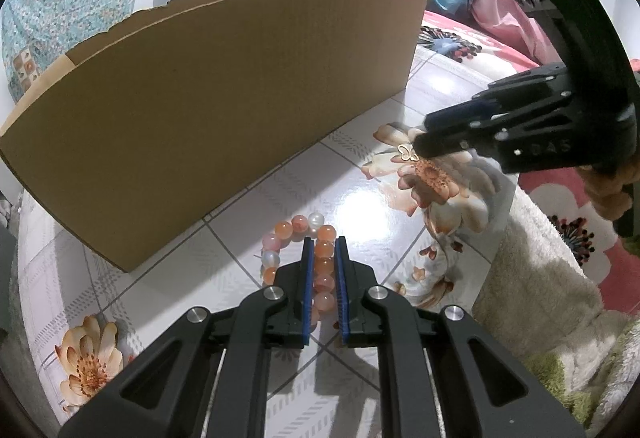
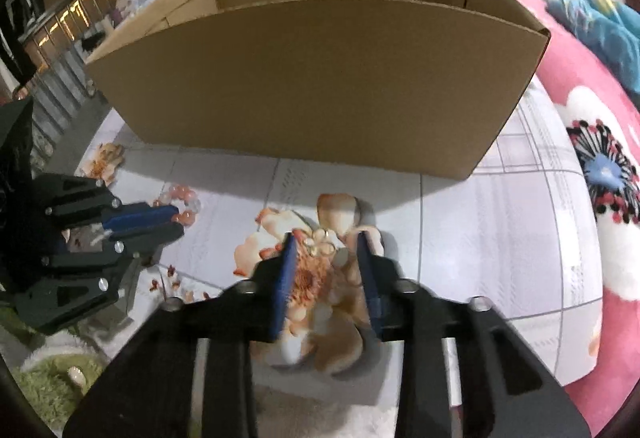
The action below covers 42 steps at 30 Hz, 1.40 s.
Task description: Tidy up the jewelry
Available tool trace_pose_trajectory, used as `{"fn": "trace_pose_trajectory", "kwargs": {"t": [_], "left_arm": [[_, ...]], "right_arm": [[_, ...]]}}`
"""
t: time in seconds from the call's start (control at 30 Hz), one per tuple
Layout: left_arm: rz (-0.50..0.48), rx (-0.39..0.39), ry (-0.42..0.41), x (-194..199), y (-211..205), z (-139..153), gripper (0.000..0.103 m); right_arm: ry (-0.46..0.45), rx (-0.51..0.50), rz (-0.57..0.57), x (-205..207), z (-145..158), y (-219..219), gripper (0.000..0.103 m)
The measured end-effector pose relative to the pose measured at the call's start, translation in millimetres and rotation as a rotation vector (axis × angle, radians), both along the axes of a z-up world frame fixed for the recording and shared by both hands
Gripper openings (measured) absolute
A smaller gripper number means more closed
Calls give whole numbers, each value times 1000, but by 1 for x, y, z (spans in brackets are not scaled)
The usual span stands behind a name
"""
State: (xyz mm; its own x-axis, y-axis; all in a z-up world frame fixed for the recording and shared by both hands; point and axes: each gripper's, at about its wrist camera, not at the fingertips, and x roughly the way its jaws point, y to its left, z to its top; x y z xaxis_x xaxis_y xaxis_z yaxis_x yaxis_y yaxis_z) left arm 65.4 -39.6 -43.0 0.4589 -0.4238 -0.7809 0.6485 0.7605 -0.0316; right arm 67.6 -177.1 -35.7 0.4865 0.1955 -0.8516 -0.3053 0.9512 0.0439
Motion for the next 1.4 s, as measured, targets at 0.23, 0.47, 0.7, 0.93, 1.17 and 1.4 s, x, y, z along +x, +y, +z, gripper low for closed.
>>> {"fn": "trace_pose_trajectory", "kwargs": {"t": [0.23,0.47,0.7,0.93,1.17,1.4], "left_arm": [[-14,-23,4,0,6,0,10],[-19,-50,15,0,9,0,10],[-23,-69,19,1,12,-1,10],[-24,-78,22,2,15,-2,10],[-24,-78,22,3,15,-1,10],[-20,-79,20,3,17,-1,10]], "right_arm": [[100,-161,139,27,5,20,34],[190,-232,266,51,11,38,22],[262,-255,294,72,20,42,10],[278,-259,297,93,31,41,3],[286,-254,284,75,33,54,0],[263,-300,223,61,26,26,3]]}}
